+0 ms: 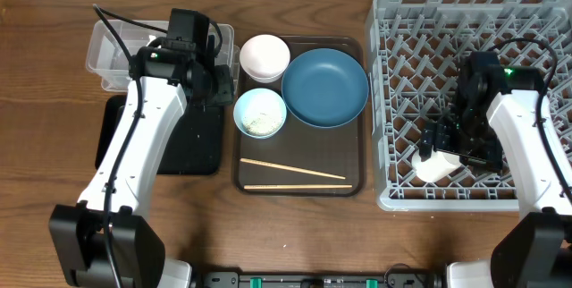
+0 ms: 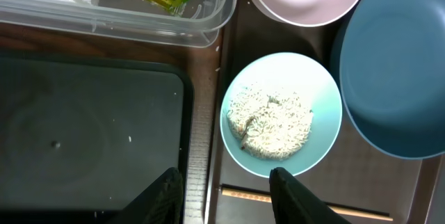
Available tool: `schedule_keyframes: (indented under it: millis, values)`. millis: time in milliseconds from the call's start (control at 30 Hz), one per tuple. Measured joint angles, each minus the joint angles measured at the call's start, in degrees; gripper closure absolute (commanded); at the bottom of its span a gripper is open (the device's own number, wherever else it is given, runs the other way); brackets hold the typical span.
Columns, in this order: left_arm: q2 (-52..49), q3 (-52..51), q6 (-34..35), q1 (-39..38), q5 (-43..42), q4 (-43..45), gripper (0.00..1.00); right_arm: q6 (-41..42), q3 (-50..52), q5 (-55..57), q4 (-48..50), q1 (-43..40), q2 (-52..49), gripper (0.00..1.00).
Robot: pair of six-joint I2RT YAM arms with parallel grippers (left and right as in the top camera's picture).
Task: Sort waste into correct bins and load items into the dishwasher rack
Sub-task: 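Carry the cup with the right gripper and place it upside down in the rack, then move the right gripper to the blue plate and grasp its rim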
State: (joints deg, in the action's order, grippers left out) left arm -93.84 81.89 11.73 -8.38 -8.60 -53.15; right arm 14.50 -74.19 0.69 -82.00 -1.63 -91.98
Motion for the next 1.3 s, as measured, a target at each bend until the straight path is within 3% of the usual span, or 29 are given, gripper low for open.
schedule_keyframes:
  millis: [267,500,800,1033,1067,1300]
  values:
    - [0.0,0.0,0.0,0.0,0.0,-0.3,0.56,0.0,-12.9,0.2,-4.5,0.0,-0.3,0.03]
    - [0.0,0.0,0.0,0.0,0.0,-0.2,0.56,0.2,-26.9,-1.3,-0.8,1.0,-0.1,0.15]
    - [0.5,0.0,-0.5,0.0,0.0,-0.2,0.55,1.4,-27.4,-6.7,11.1,13.7,-2.4,0.17]
    - [8.0,0.0,-1.1,0.0,0.0,-0.5,0.55,3.2,-27.4,-7.5,18.1,22.9,-11.0,0.22]
    - [9.0,0.0,-1.1,0.0,0.0,-0.5,0.46,3.4,-27.4,-7.5,18.8,23.7,-12.2,0.22]
    - [11.1,0.3,-1.3,0.0,0.0,-1.8,0.42,5.7,-27.4,-7.5,22.2,30.1,-18.4,0.36]
